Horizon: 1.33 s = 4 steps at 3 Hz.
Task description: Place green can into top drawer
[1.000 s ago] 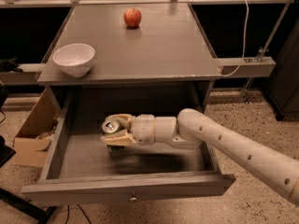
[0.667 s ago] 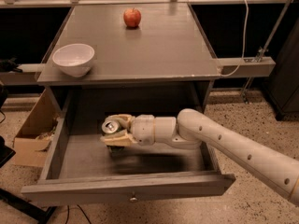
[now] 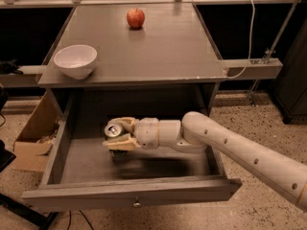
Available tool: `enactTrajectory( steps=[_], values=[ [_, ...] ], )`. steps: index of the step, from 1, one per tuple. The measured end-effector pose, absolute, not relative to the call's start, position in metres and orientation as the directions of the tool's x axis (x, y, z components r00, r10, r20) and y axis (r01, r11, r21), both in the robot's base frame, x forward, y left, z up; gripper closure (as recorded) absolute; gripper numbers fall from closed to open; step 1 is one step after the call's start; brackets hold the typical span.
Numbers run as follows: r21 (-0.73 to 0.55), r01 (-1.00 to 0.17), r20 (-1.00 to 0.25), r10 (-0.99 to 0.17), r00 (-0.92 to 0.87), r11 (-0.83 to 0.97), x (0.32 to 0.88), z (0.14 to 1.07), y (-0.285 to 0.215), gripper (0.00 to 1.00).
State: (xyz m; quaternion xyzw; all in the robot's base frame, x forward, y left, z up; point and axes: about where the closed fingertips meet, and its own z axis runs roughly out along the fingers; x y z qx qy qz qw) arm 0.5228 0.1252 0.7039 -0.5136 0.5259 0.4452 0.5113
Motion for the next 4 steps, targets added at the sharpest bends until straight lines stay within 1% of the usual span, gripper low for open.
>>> enactTrajectory(
  steps=[1,2,3,4],
  values=[
    [-0.057,-0.995,-0.995,-0.085,0.050,0.076,0.523,0.704,0.125,0.00],
    [-0.057,-0.995,-0.995,-0.085,0.050,0.076,0.523,0.704,0.125,0.00],
    [-0.054,-0.998,-0.993,-0.111,0.050,0.036,0.526,0.724,0.123,0.00],
    [-0.063,-0.997,-0.987,-0.149,0.068,-0.039,0.533,0.770,0.105,0.00]
  ],
)
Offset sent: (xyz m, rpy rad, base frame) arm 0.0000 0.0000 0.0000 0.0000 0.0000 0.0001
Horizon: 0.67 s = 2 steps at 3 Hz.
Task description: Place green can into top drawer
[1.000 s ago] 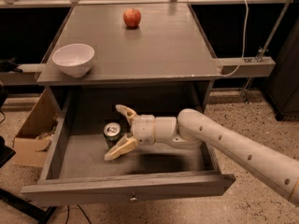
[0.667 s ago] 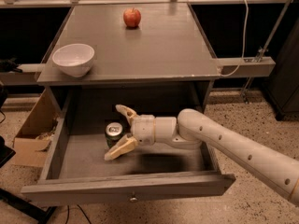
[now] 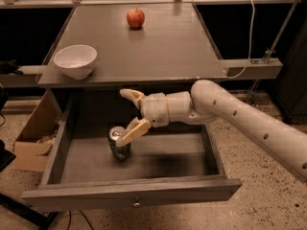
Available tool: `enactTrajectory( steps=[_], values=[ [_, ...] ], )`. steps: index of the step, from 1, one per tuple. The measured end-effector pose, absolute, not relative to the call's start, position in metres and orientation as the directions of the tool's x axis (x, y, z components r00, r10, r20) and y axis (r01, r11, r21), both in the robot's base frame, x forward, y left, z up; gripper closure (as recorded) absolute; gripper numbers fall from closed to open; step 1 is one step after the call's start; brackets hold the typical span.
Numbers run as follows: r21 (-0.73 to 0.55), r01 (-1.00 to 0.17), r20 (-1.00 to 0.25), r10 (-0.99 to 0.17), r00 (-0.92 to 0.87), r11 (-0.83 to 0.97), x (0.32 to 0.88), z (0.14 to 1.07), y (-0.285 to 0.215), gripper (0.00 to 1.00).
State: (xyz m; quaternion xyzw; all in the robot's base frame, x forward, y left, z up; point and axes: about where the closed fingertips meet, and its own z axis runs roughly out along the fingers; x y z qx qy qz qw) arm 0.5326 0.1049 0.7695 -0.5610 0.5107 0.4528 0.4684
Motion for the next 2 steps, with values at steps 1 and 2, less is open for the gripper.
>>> enactTrajectory(
  steps=[1,2],
  values=[
    [-0.032,-0.992,-0.964,-0.260,0.062,-0.118,0.510,0.859,0.068,0.00],
    [-0.021,-0.986,-0.936,-0.344,0.077,-0.164,0.470,0.936,0.042,0.00]
  ],
)
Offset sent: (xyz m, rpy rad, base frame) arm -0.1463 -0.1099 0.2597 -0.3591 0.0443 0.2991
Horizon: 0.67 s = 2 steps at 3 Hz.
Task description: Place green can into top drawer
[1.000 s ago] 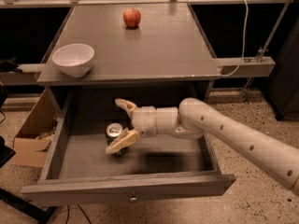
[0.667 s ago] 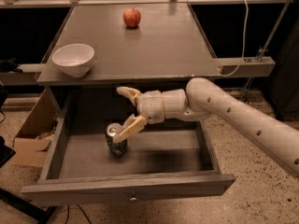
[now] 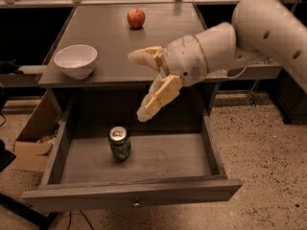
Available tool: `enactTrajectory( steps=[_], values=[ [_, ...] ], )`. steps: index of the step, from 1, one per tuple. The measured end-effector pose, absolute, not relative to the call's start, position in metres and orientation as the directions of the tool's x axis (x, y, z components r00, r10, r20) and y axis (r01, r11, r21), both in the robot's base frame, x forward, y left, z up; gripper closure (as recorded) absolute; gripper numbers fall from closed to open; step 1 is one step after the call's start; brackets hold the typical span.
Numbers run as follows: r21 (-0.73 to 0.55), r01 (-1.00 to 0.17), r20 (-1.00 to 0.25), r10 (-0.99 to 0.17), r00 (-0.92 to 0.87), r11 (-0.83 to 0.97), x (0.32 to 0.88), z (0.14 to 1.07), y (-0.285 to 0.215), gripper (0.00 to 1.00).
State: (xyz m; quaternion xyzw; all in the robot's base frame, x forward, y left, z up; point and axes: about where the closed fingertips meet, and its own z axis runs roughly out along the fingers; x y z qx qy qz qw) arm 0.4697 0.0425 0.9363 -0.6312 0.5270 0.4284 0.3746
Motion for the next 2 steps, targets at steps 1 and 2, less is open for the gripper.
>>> enactTrajectory(
  steps=[1,2],
  values=[
    [-0.038,-0.996,-0.871,-0.486,0.074,-0.084,0.430,0.985,0.000,0.00],
    [-0.134,-0.982,-0.766,-0.643,0.019,0.131,0.433,0.975,-0.073,0.00]
  ],
)
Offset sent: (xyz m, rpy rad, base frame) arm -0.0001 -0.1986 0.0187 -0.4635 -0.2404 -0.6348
